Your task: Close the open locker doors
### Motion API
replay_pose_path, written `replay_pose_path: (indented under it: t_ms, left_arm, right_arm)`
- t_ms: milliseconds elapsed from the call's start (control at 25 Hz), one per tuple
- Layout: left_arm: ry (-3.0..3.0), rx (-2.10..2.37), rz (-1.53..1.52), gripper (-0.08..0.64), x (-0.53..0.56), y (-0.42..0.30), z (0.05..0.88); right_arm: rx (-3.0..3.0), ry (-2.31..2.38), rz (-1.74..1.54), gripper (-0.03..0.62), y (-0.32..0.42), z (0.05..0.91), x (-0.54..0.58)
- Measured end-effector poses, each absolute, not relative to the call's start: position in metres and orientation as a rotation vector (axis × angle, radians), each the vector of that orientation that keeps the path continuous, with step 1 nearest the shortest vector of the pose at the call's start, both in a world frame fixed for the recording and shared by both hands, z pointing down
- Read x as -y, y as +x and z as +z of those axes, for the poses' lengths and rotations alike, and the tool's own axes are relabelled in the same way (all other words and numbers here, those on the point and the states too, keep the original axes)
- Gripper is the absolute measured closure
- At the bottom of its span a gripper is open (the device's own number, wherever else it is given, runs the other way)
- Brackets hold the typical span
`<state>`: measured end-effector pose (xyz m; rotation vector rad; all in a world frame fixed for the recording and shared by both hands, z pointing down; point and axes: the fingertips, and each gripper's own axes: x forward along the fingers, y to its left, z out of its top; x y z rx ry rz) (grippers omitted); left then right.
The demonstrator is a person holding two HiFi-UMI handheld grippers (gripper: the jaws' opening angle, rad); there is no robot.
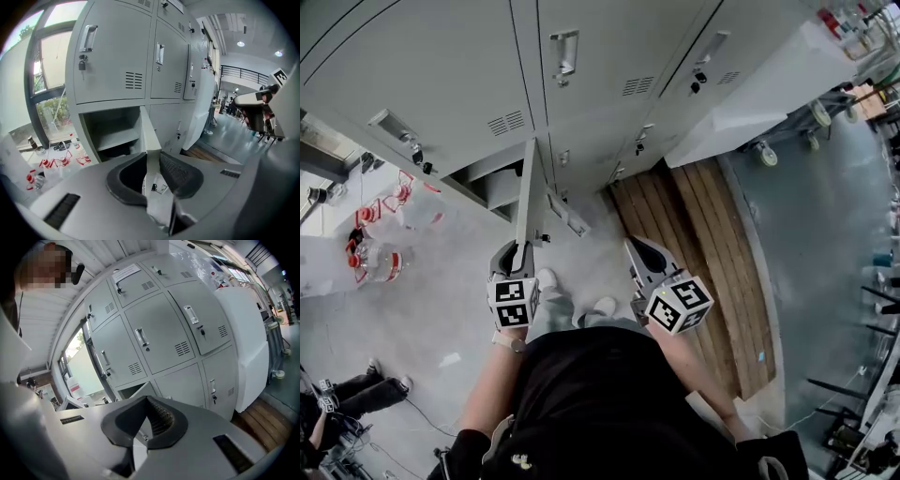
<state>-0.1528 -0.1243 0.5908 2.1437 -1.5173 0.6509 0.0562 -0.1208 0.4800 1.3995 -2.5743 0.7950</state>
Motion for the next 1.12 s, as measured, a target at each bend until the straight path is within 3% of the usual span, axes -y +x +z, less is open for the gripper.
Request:
replay_pose_path:
  t_ms: [1120]
  left_arm:
    - [1.955, 1.738, 0.538, 0.454, 0.228, -0.327, 0.604]
  right_arm:
    - [2.556, 1.414, 0.733, 0.563, -0.048, 0.483, 0.19]
